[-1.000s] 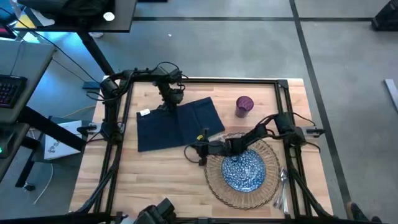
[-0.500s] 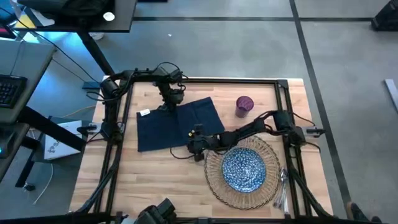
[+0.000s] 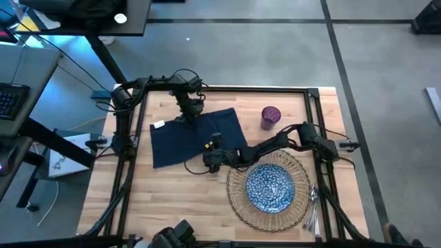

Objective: Set table place
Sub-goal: Fold the blue table napkin

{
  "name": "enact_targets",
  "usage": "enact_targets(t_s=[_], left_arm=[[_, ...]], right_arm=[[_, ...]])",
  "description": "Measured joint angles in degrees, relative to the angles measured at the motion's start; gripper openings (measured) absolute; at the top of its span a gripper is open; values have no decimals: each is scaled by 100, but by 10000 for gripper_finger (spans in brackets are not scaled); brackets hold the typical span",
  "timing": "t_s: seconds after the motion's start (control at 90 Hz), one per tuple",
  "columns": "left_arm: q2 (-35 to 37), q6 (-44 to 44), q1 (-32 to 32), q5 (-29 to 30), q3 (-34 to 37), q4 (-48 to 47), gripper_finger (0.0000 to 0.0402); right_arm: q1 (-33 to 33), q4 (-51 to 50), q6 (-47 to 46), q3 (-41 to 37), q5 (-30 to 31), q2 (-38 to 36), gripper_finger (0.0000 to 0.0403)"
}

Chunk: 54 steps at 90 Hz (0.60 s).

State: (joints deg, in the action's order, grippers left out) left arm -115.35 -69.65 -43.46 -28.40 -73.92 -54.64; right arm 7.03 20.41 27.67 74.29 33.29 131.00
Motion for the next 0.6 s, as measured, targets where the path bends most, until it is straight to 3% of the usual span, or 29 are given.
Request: enact_targets(t_s=[0.3, 0.6], left_arm=[[93, 110, -118, -559, -340, -527, 0], [721, 297, -183, -708, -397, -708, 0]], right_arm=[[172, 146, 42, -16, 685, -112, 0], [170, -683, 138, -44, 703, -466, 0]])
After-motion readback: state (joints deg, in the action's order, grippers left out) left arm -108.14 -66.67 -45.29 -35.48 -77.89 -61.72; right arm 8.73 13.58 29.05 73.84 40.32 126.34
